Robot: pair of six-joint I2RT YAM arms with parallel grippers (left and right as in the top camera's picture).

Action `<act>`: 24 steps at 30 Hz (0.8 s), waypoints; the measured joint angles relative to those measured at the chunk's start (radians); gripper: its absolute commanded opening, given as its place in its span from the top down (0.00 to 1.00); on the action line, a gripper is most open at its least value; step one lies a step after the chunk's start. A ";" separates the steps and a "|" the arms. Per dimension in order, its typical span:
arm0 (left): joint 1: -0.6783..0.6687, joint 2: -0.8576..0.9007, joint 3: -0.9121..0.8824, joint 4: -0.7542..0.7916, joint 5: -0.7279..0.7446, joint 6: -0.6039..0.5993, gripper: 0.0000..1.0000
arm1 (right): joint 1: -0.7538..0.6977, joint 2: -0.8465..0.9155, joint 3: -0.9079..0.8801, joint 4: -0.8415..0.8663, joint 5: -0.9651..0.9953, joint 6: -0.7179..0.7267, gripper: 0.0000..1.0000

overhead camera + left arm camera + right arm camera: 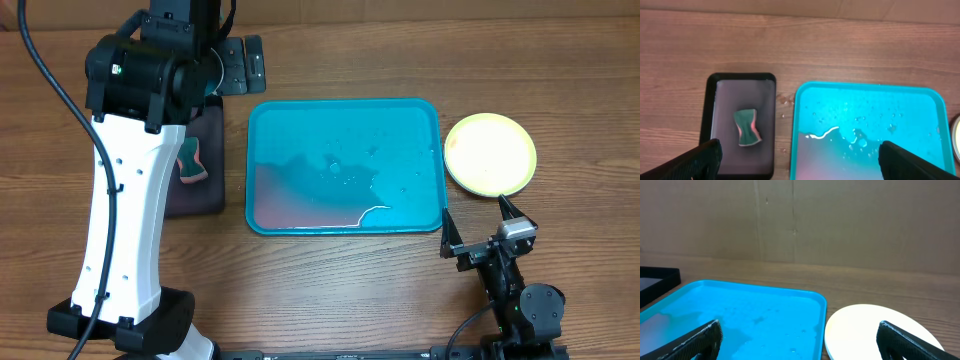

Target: Clean dirty plates on tray and stack at the side

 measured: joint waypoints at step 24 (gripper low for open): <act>0.151 -0.898 -1.285 0.920 0.054 0.087 0.00 | 0.000 0.000 0.000 -0.002 0.000 0.001 0.00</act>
